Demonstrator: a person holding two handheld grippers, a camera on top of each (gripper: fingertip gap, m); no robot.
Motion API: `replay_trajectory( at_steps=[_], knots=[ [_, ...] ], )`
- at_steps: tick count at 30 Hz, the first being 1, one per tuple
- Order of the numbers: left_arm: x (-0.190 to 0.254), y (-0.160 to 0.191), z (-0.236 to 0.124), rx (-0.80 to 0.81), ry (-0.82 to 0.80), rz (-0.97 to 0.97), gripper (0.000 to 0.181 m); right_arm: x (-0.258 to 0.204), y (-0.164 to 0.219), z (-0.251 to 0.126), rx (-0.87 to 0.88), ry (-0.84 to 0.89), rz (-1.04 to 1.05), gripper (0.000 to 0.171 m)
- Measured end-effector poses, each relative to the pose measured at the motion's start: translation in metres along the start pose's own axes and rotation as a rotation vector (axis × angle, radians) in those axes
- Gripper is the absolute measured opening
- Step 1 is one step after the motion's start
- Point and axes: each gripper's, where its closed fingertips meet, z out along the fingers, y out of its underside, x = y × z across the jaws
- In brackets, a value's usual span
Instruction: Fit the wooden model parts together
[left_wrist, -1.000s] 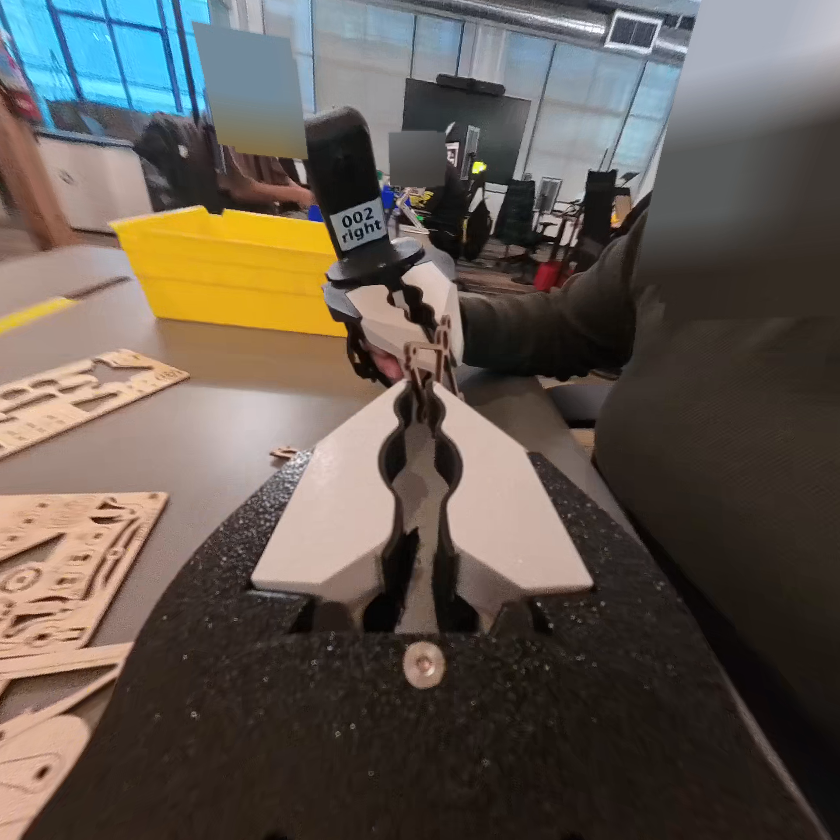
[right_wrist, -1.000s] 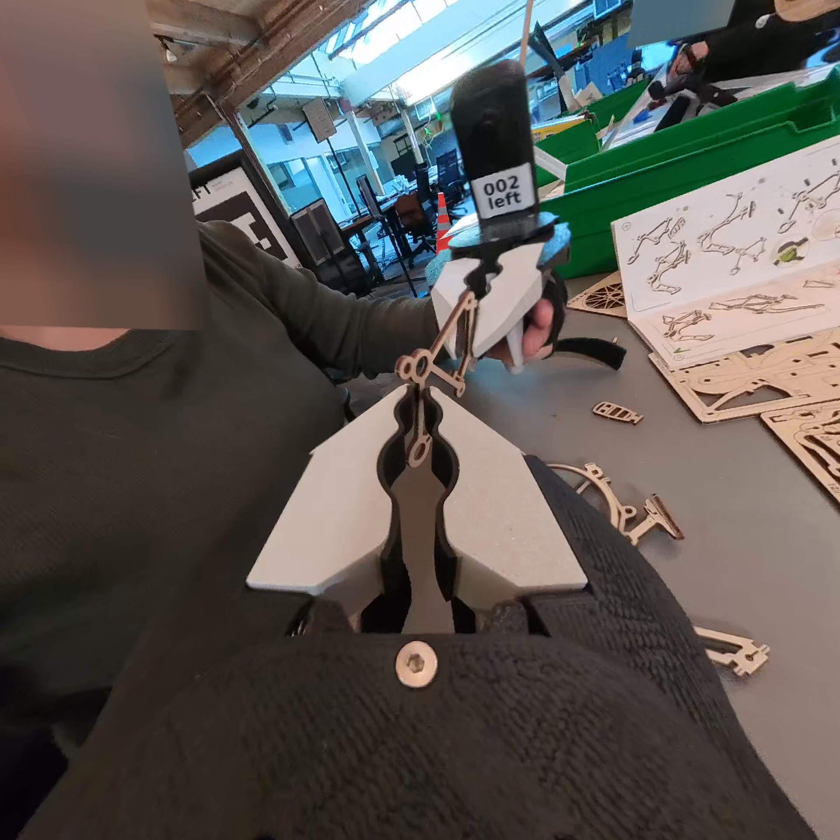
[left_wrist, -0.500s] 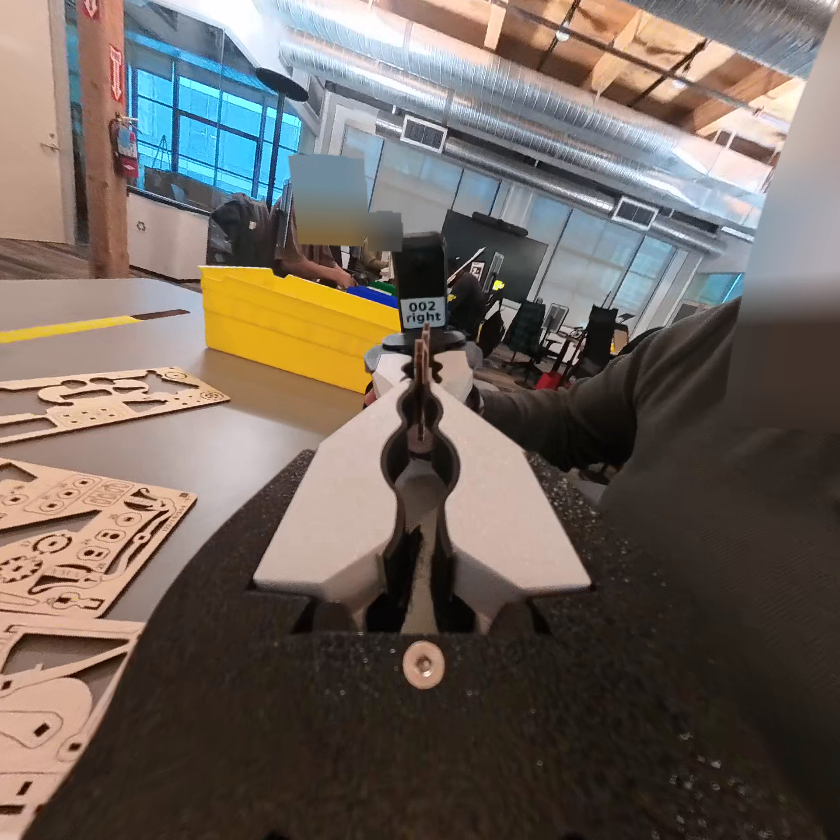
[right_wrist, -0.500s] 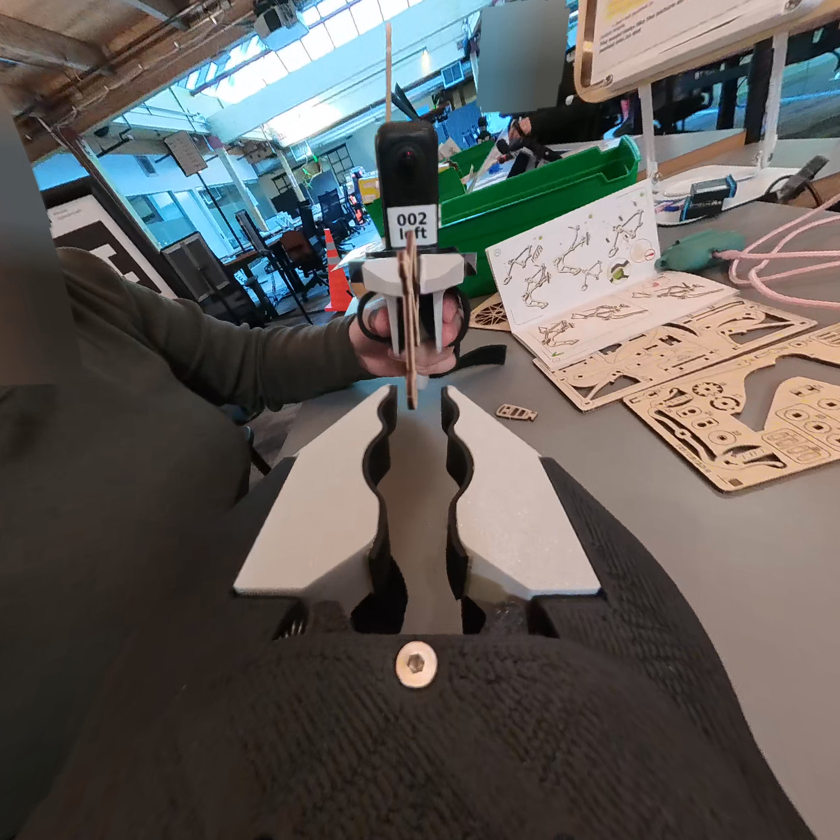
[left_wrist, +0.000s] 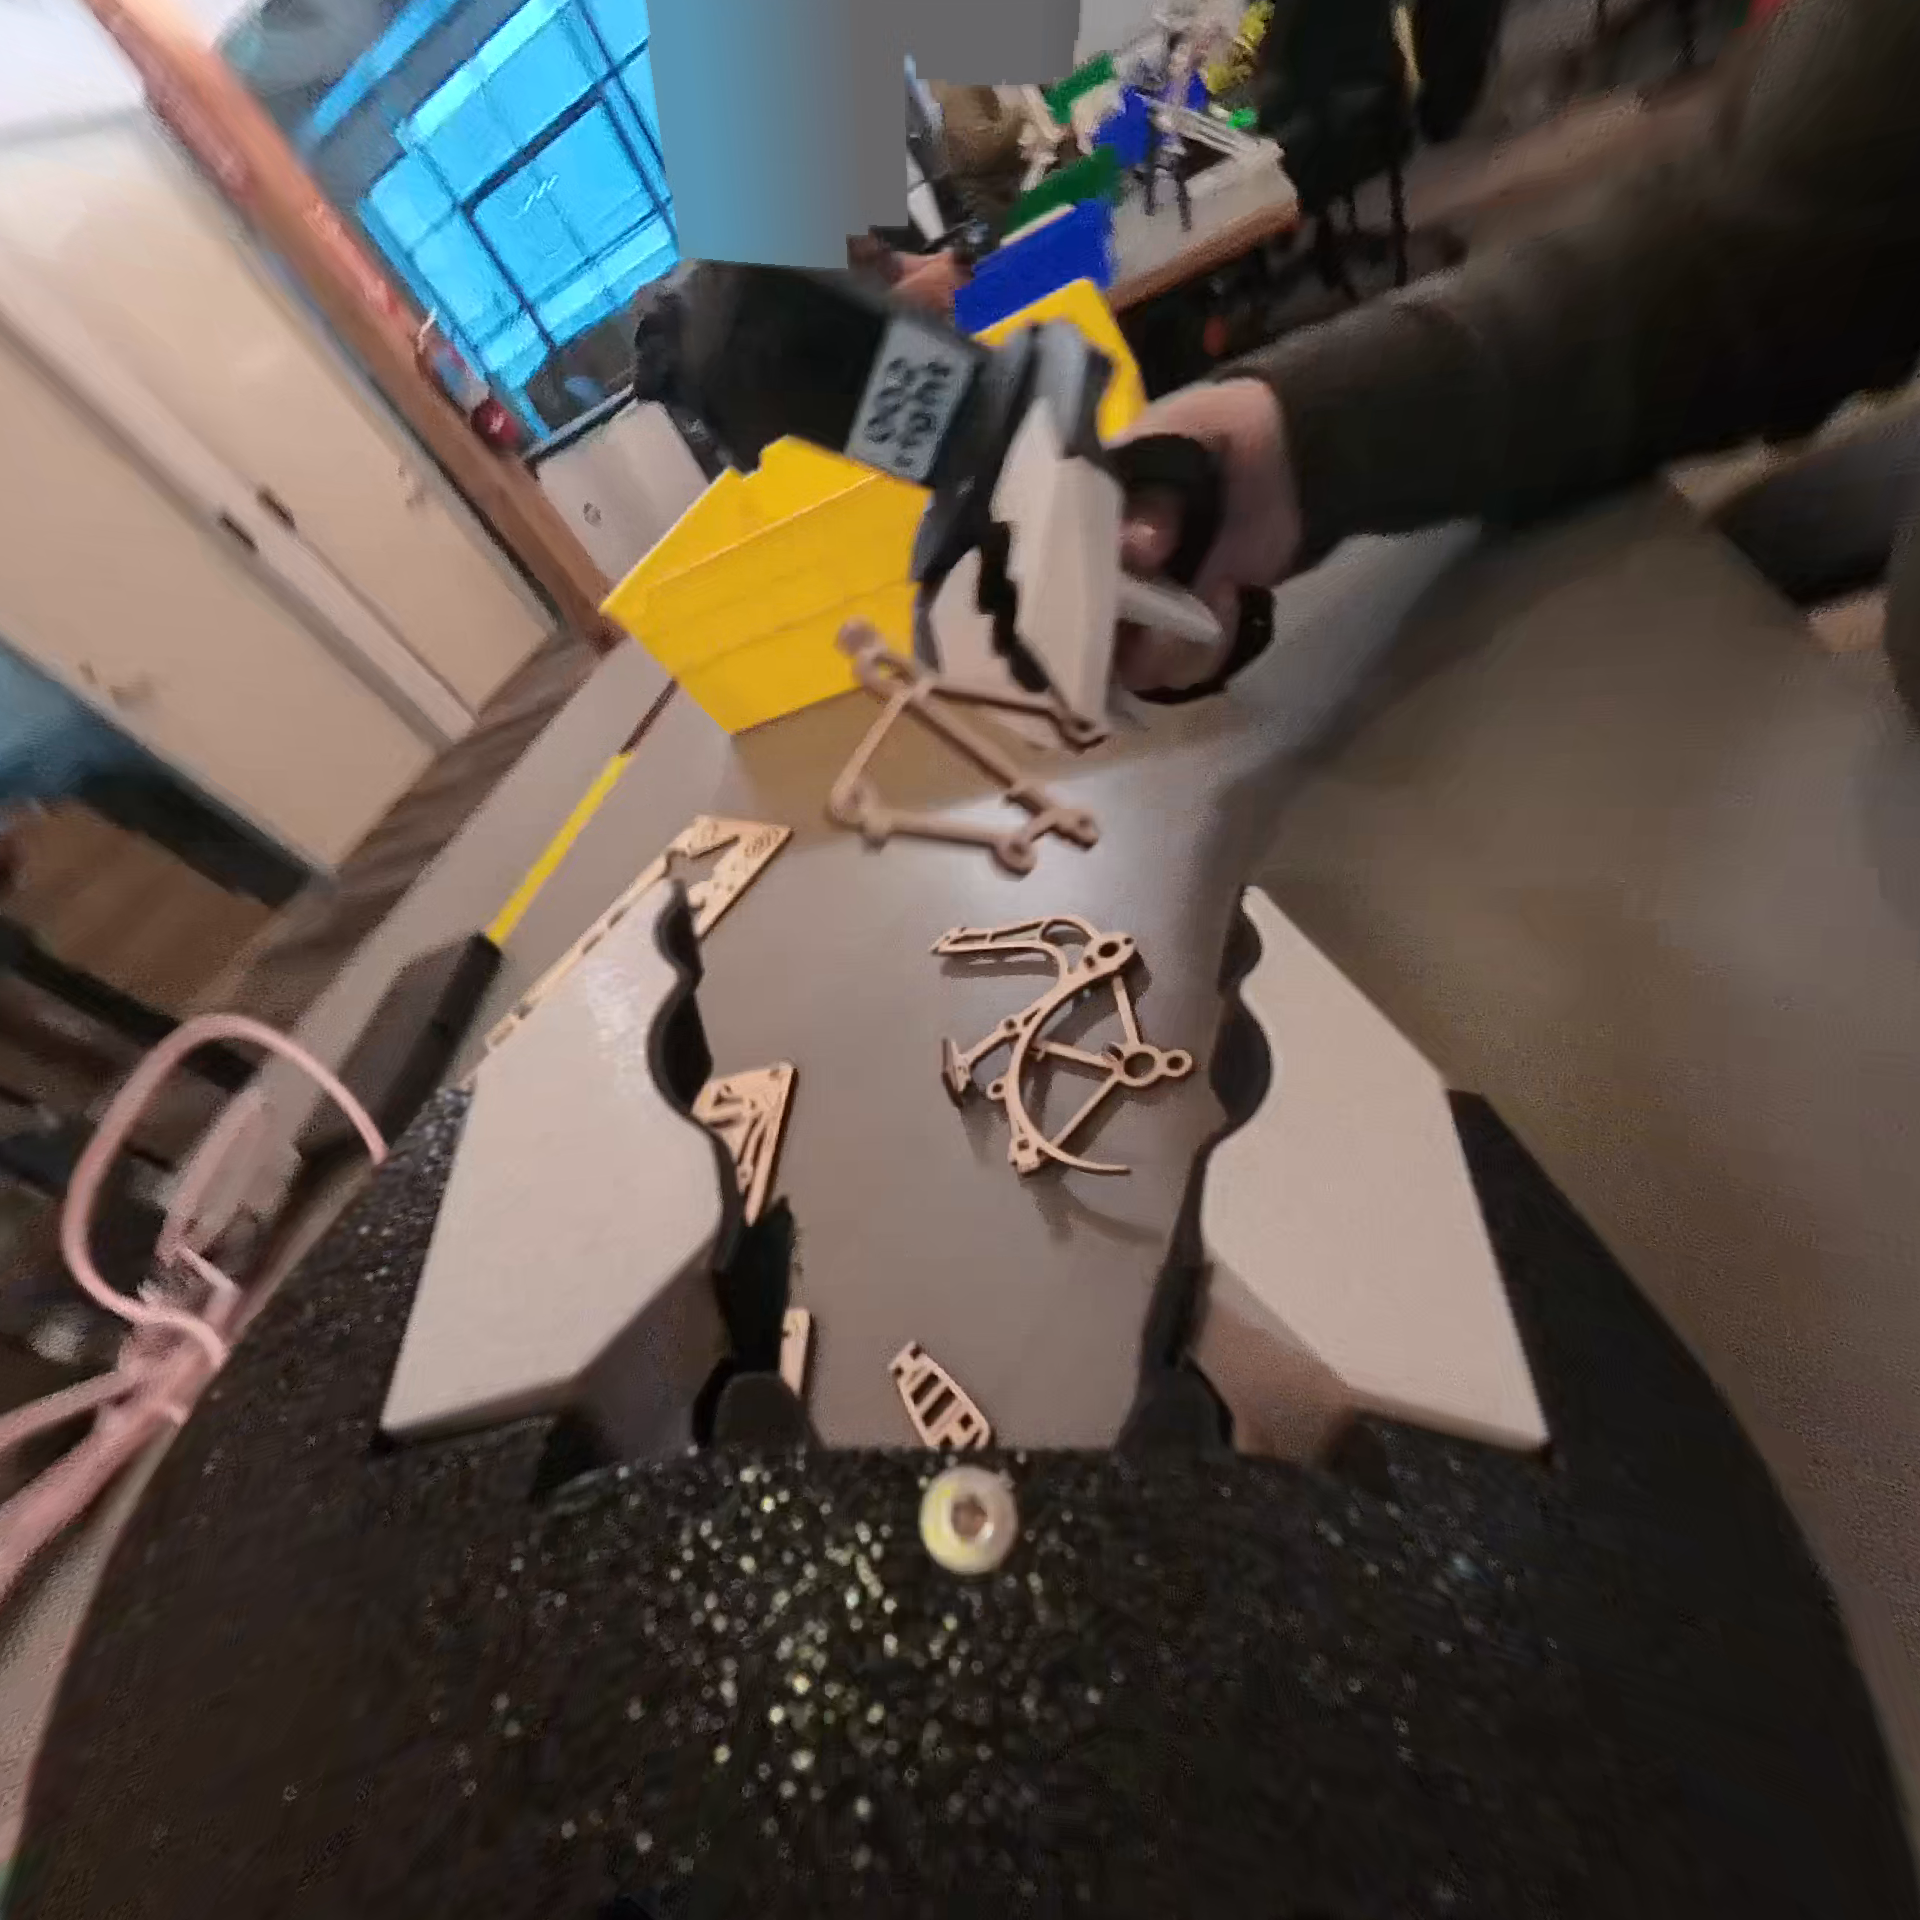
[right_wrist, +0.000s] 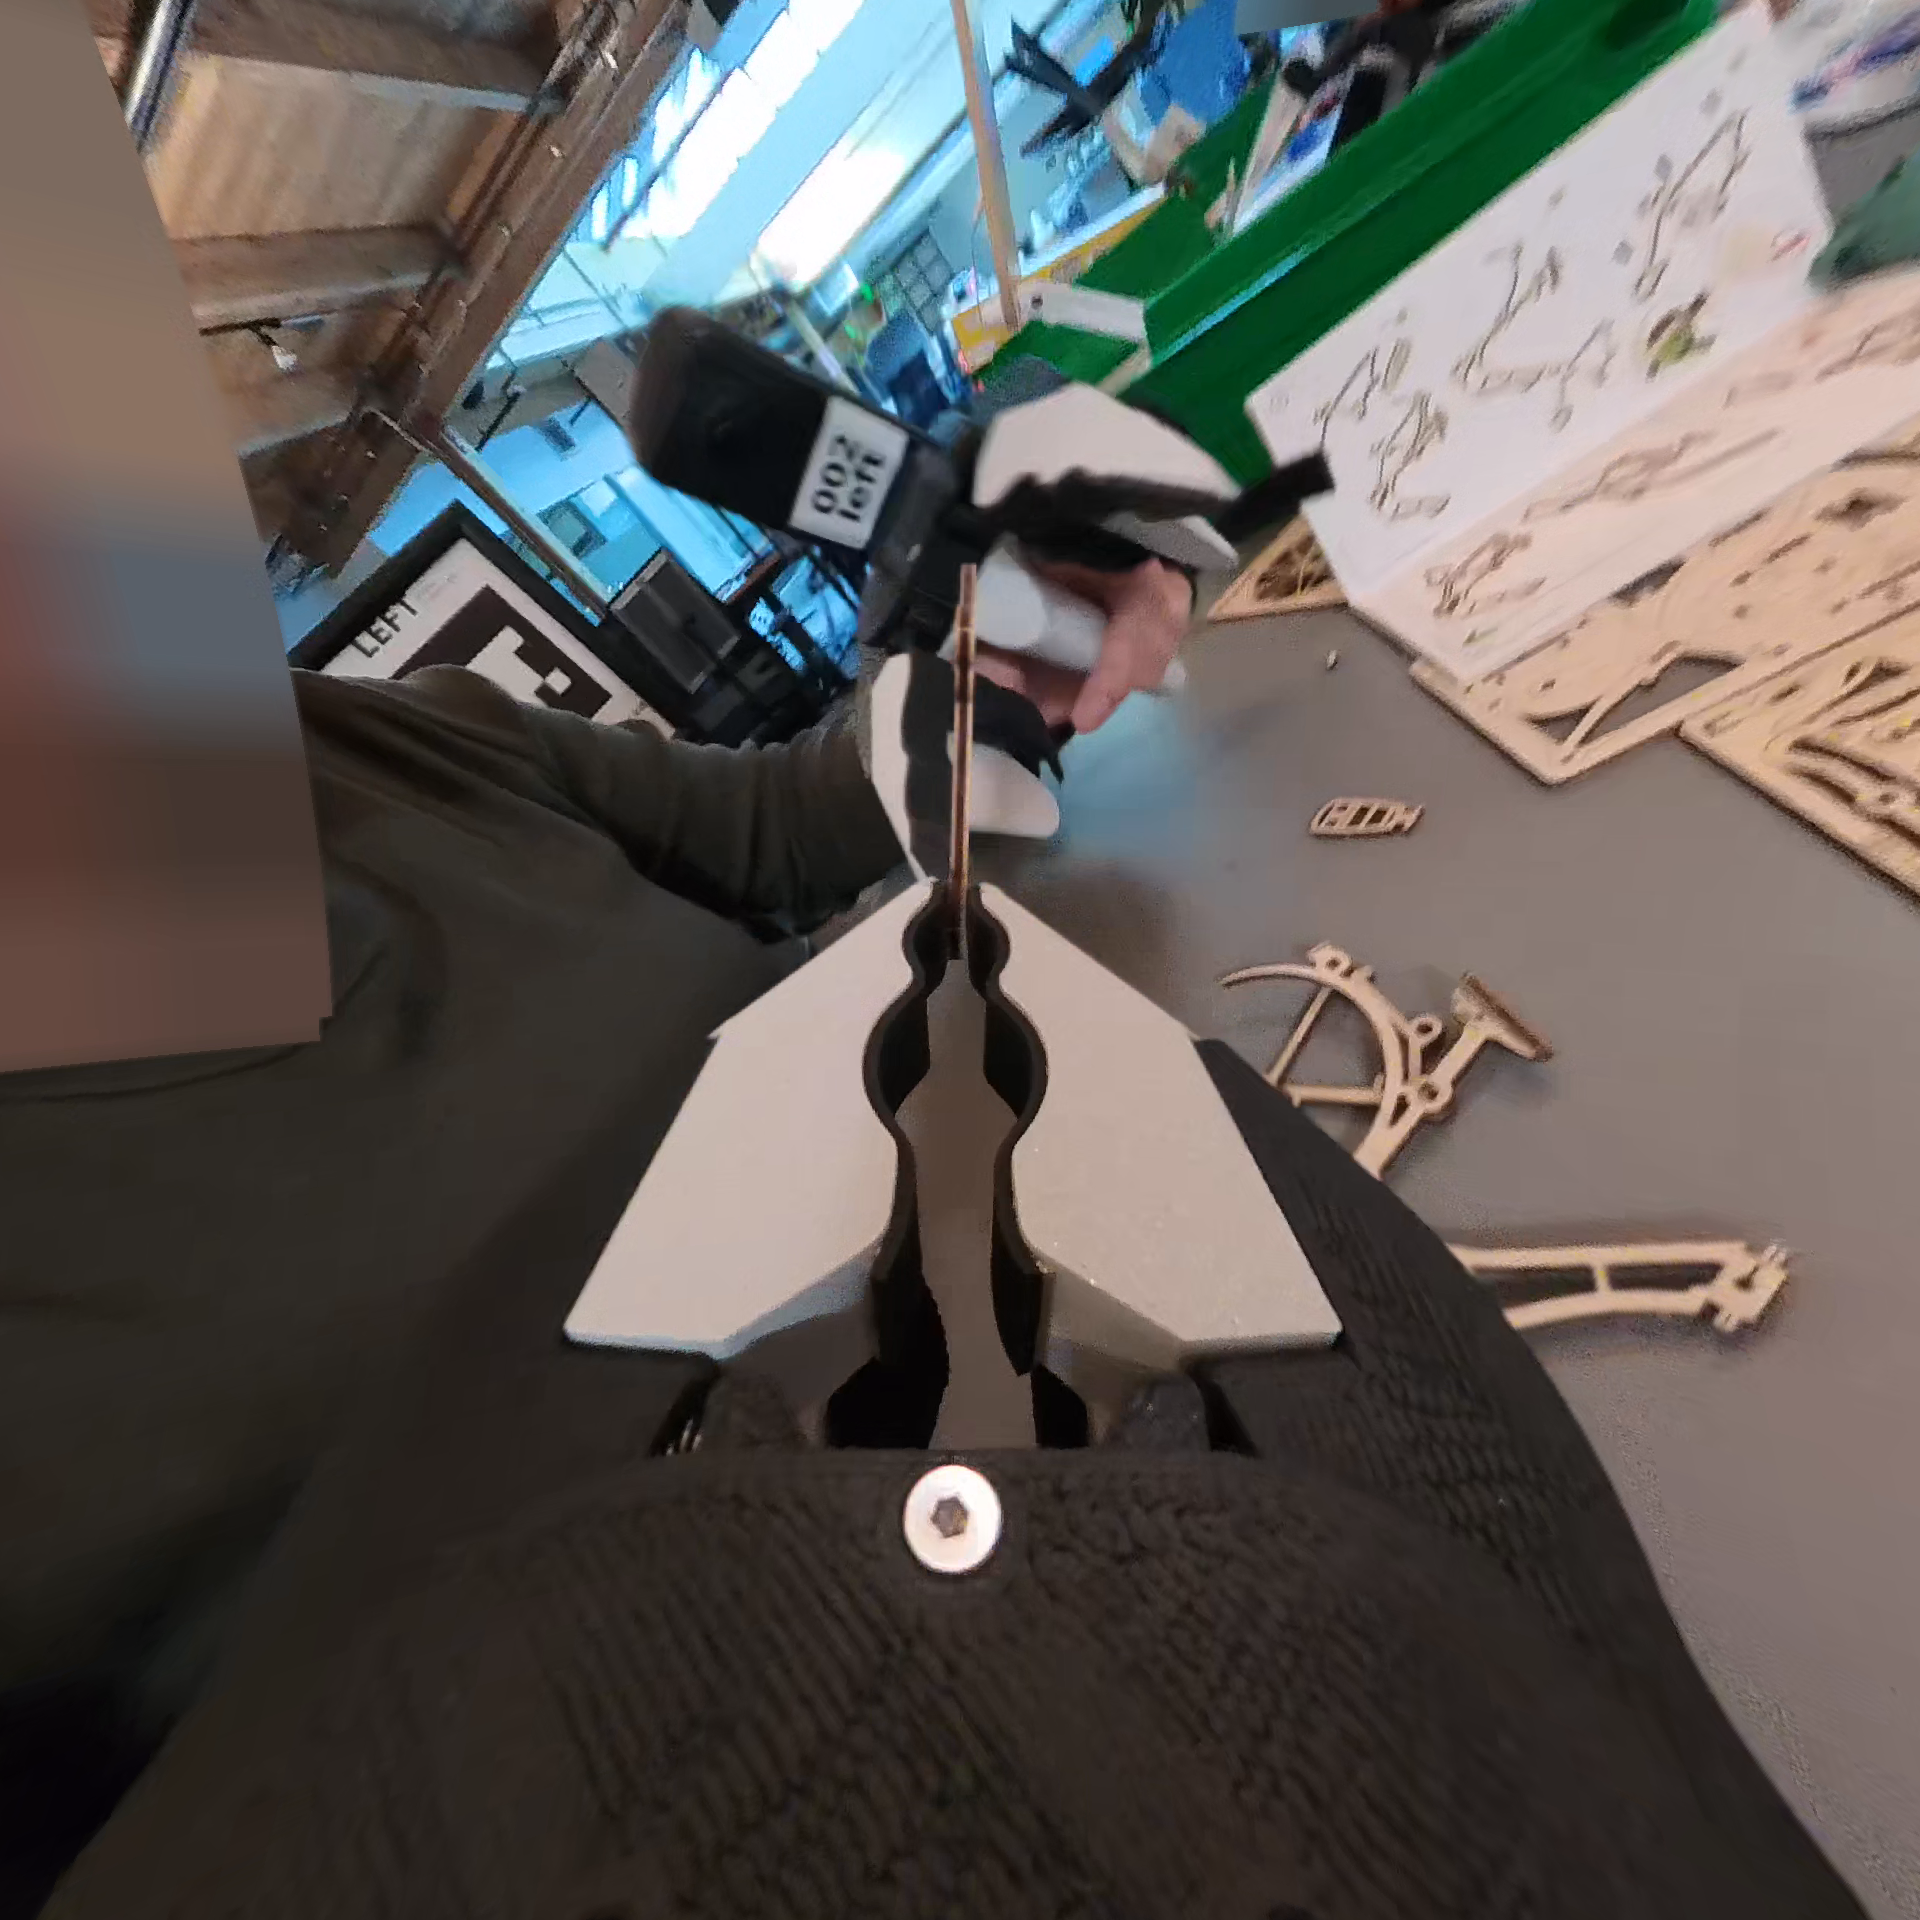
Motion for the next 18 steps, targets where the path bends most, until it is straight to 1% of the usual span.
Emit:
replay_trajectory(
  at_steps=[2, 4, 7, 9, 11, 14, 16, 18],
  knots=[
    [0.010, -0.006, -0.001, 0.012, 0.009, 0.128, 0.083, 0.000, 0.008, 0.001, -0.051, -0.002, 0.033, 0.001],
    [0.014, -0.011, -0.004, 0.026, 0.010, 0.194, 0.074, -0.001, 0.015, 0.001, -0.088, -0.023, 0.081, 0.001],
    [0.015, -0.014, -0.007, 0.029, -0.004, 0.266, 0.080, -0.007, 0.023, 0.000, -0.130, -0.089, 0.179, 0.001],
    [0.019, -0.012, -0.007, 0.003, -0.019, 0.374, 0.082, -0.012, 0.027, -0.001, -0.146, -0.141, 0.256, 0.000],
    [0.022, -0.011, -0.007, -0.024, -0.056, 0.502, 0.083, -0.016, 0.027, -0.003, -0.136, -0.201, 0.337, 0.001],
    [0.019, -0.014, -0.006, -0.052, -0.178, 0.734, 0.061, -0.014, 0.024, -0.006, -0.100, -0.244, 0.406, 0.001],
    [0.019, -0.018, -0.007, -0.043, -0.269, 0.911, 0.060, -0.013, 0.024, -0.007, -0.093, -0.264, 0.432, 0.001],
    [0.021, -0.018, -0.006, -0.046, -0.299, 0.986, 0.054, -0.015, 0.024, -0.007, -0.095, -0.284, 0.443, 0.001]
  ],
)
